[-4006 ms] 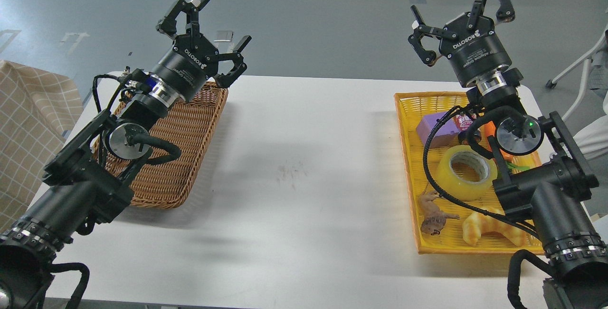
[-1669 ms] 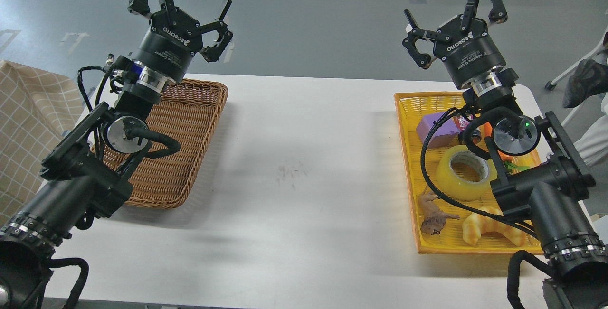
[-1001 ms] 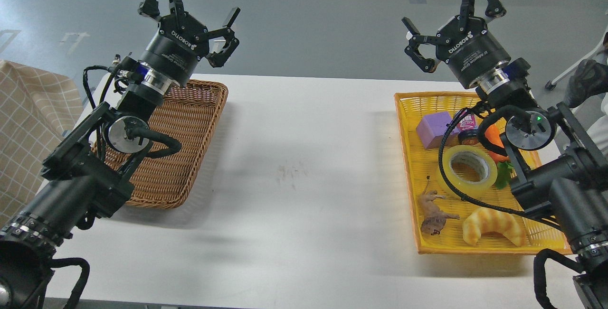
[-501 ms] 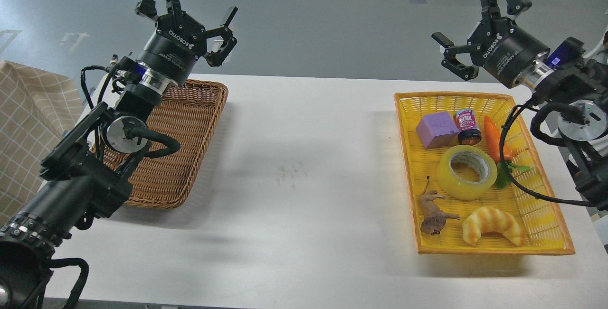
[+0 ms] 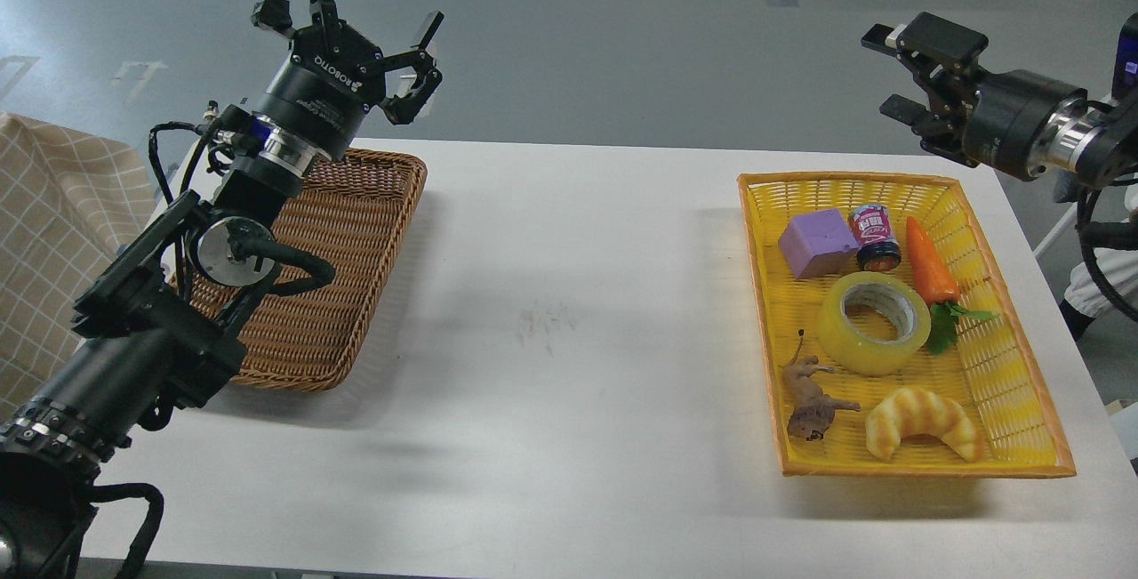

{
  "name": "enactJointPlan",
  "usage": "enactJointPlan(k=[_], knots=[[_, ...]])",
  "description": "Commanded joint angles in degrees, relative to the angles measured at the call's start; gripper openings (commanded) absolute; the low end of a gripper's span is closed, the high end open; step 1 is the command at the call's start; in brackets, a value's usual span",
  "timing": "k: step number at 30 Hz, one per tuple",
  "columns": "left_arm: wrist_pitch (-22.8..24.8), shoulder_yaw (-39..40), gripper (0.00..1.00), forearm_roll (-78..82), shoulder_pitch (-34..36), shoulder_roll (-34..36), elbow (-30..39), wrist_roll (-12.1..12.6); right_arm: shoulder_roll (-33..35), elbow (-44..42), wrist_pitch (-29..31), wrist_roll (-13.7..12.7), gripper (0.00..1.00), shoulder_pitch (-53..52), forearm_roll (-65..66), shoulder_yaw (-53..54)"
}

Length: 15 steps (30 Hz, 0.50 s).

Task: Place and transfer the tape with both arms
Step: 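Swing the right gripper out and lower it beside the yellow basket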

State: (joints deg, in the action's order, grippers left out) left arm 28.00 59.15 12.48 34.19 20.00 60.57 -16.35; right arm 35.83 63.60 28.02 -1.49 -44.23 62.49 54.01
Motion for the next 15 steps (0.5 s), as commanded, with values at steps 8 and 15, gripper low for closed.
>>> enactJointPlan(k=[8, 15], knots=[[0.0, 0.6, 0.98, 0.0, 0.1, 0.4, 0.3, 0.0, 8.8, 9.2, 0.0, 0.0, 0.99, 0.4, 20.9, -12.4], [0.0, 0.6, 0.98, 0.0, -0.1, 1.3, 0.5, -0.2, 9.2, 9.4, 0.0, 0.0, 0.99, 2.7, 29.0, -13.2]])
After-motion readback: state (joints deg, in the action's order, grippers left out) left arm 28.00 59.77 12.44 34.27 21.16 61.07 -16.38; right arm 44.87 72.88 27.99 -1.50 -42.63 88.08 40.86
